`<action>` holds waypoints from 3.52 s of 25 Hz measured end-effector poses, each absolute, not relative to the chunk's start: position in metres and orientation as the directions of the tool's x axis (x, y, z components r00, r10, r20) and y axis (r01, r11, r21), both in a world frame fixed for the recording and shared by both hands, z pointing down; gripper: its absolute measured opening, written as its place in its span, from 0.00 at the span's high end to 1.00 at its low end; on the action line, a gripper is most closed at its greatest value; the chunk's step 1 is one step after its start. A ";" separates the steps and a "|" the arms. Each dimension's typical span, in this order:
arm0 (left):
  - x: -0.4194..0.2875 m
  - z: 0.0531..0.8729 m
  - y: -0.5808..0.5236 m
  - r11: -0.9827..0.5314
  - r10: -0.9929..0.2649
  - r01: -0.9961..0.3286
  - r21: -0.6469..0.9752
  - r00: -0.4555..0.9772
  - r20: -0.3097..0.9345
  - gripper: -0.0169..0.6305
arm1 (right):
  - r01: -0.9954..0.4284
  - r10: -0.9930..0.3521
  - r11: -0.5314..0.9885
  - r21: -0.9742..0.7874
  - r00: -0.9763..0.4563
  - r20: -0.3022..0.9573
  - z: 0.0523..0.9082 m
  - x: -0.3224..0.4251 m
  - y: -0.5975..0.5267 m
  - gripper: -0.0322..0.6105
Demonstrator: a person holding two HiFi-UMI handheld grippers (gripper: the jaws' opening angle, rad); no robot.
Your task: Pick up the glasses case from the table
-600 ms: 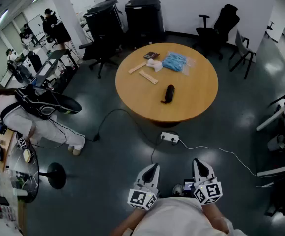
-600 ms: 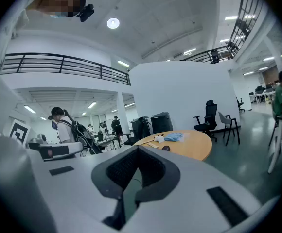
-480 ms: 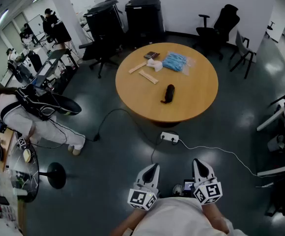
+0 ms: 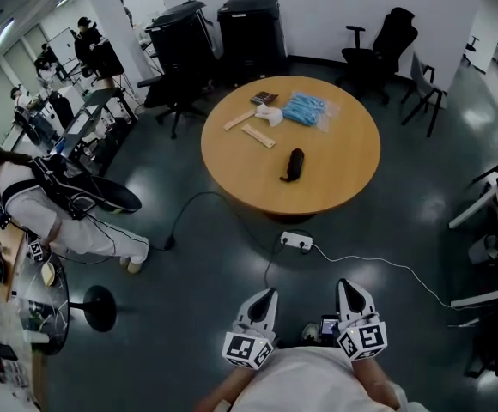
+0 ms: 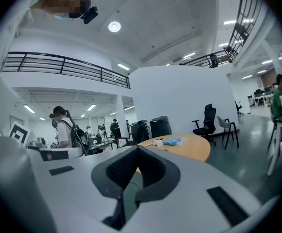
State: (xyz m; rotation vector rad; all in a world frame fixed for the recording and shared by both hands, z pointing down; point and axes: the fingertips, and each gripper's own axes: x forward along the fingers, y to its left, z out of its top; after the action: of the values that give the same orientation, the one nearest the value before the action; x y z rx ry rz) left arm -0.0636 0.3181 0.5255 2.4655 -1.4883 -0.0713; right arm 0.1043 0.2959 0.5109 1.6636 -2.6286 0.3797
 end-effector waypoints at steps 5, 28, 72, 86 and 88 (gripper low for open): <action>-0.059 0.531 0.318 -0.424 -0.881 -0.869 0.255 0.461 0.108 0.96 | -0.887 -0.887 0.419 -0.192 -0.445 0.123 0.507 0.111 0.296 0.93; -0.031 0.554 0.147 -0.354 -0.915 -0.902 0.247 0.389 0.108 0.96 | -0.868 -0.866 0.455 -0.199 -0.484 0.128 0.527 0.149 0.137 0.93; -0.027 0.753 -0.215 -0.413 -0.714 -0.841 0.349 0.537 0.450 0.74 | -0.886 -0.871 0.405 -0.225 -0.449 0.201 0.546 0.105 -0.170 0.93; -0.010 0.833 -0.224 -0.339 -0.568 -0.838 0.427 0.545 0.617 0.58 | -0.895 -0.870 0.372 -0.246 -0.428 0.244 0.558 0.116 -0.180 0.93; -0.006 0.834 -0.225 -0.343 -0.557 -0.832 0.437 0.554 0.619 0.54 | -0.898 -0.871 0.365 -0.248 -0.423 0.251 0.560 0.118 -0.181 0.93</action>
State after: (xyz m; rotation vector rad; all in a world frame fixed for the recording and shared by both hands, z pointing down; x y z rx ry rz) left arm -0.0058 -0.2249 0.8338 2.0449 -1.1132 0.4712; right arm 0.1181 -0.1809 0.5598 1.6434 -2.5310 0.5367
